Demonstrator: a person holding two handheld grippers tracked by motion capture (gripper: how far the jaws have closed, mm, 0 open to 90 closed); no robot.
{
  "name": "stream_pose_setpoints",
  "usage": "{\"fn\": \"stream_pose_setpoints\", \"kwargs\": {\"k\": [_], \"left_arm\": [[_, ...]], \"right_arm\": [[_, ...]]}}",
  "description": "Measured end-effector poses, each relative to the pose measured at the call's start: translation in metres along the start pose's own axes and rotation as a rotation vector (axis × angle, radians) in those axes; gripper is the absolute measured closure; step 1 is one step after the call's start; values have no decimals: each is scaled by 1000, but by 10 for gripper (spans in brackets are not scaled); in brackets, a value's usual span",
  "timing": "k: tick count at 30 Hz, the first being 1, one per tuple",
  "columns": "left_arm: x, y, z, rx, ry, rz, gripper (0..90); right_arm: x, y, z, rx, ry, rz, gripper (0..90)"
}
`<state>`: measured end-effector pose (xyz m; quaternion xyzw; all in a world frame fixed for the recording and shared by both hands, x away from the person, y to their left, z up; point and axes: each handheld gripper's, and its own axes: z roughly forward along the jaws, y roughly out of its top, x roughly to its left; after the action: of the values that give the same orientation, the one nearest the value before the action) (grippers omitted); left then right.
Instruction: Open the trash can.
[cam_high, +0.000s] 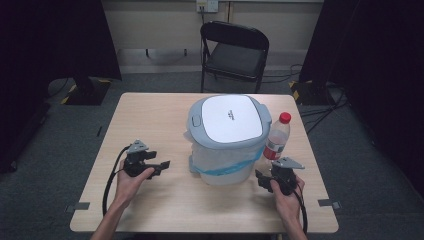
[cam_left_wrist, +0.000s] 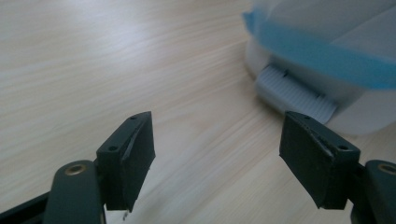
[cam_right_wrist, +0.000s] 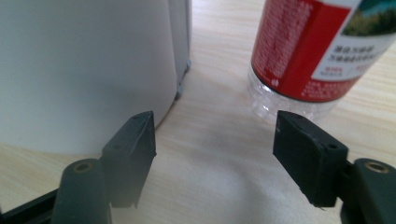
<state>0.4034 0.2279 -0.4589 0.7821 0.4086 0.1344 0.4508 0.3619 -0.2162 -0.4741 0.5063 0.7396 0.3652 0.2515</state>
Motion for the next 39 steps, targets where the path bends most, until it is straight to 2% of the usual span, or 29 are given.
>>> {"fn": "stream_pose_setpoints", "kwargs": {"k": [1,3,4,5,7,8,13,14,15,16,17,18,21,23,27,31,34,37,39], "left_arm": [[-8,7,8,-1,-15,13,263],[-11,10,11,0,-14,19,263],[-19,17,18,0,-15,44,266],[-21,19,21,1,-27,36,268],[-26,22,28,15,-44,49,268],[-28,23,32,24,-37,59,268],[-29,22,45,48,-40,43,269],[-29,20,51,43,-50,28,262],[-29,20,51,43,-50,28,260],[-30,19,55,54,-32,47,260],[-30,19,55,54,-32,47,260],[-27,18,59,47,-55,27,260],[-27,18,62,47,-62,24,265],[-27,17,62,52,-40,37,303],[-18,12,57,56,-58,41,290],[-14,5,51,46,-65,18,337],[-13,2,44,41,-71,37,342],[-15,-4,35,32,-30,47,372],[-15,-6,29,45,0,85,369]], "right_arm": [[3,2,0,-18,-5,-5,299],[4,3,0,-27,-4,-10,299],[6,6,1,-29,0,-19,324],[7,6,1,-30,-7,-20,334],[8,7,1,-30,-16,-37,352],[8,7,0,-30,-12,-37,355],[6,8,1,-28,0,-17,354],[7,9,1,-30,-3,-26,413],[7,9,1,-30,-3,-26,413],[10,10,2,-33,-19,-40,470],[12,11,2,-33,-23,-44,493],[14,12,3,-33,-22,-48,500],[19,14,7,-35,4,-51,522],[23,16,9,-32,14,-66,524],[28,20,14,-35,45,-61,524],[33,24,21,-34,83,-46,578],[35,28,27,-32,109,-34,609],[38,32,33,-32,135,-25,644],[43,36,37,-33,136,-36,662]]}}
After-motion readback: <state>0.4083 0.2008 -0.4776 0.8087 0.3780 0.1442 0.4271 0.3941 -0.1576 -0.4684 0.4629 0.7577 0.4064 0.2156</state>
